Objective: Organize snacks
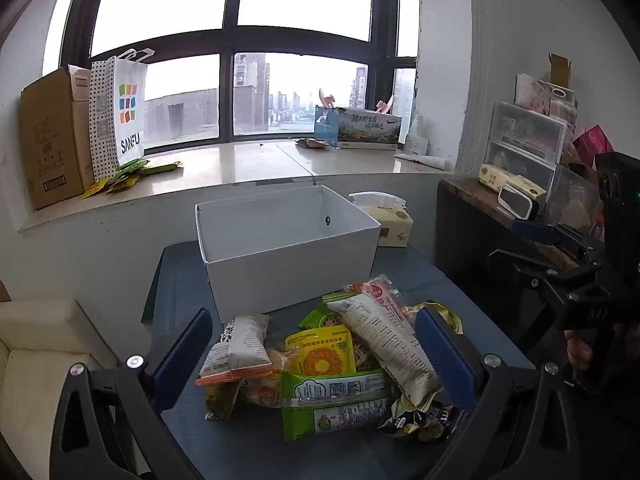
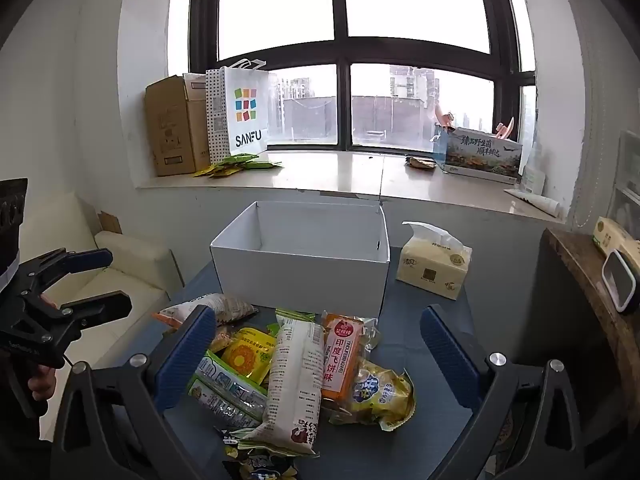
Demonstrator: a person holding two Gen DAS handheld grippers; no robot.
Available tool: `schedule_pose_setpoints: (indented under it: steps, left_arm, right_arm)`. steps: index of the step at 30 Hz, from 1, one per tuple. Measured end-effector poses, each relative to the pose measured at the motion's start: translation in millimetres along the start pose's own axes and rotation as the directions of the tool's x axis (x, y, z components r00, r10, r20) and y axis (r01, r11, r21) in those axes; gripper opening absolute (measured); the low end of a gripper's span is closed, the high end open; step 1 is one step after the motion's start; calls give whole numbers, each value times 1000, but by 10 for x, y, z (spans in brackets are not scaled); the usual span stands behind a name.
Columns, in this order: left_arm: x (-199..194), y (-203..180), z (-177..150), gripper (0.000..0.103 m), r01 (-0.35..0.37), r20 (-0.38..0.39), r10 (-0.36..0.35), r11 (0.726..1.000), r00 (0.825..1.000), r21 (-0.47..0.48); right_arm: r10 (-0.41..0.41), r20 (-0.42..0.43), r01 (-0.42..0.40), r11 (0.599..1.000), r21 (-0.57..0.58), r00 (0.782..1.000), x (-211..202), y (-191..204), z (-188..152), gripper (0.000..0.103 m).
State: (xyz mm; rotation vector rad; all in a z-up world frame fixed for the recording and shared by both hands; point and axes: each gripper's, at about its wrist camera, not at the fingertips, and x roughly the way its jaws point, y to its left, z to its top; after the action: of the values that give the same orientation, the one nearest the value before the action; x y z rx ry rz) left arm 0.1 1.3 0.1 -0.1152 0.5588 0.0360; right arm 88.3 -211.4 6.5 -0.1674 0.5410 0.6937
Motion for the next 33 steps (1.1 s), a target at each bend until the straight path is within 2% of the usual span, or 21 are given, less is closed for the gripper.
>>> schedule_pose_setpoints:
  steps: [5, 10, 33]
  left_arm:
    - [-25, -48, 4, 103, -9, 10, 9, 1000, 1000, 21]
    - [-29, -66, 33, 103, -14, 4, 14, 999, 1000, 33]
    - [18, -45, 7, 103, -11, -4, 11, 999, 1000, 33]
  right_arm:
    - [1, -19, -1, 1000, -8, 1000, 12, 11, -21, 103]
    - [2, 3, -2, 1000, -5, 1000, -41, 28, -4, 103]
    - [-6, -1, 6, 1000, -3, 1000, -5, 17, -5, 103]
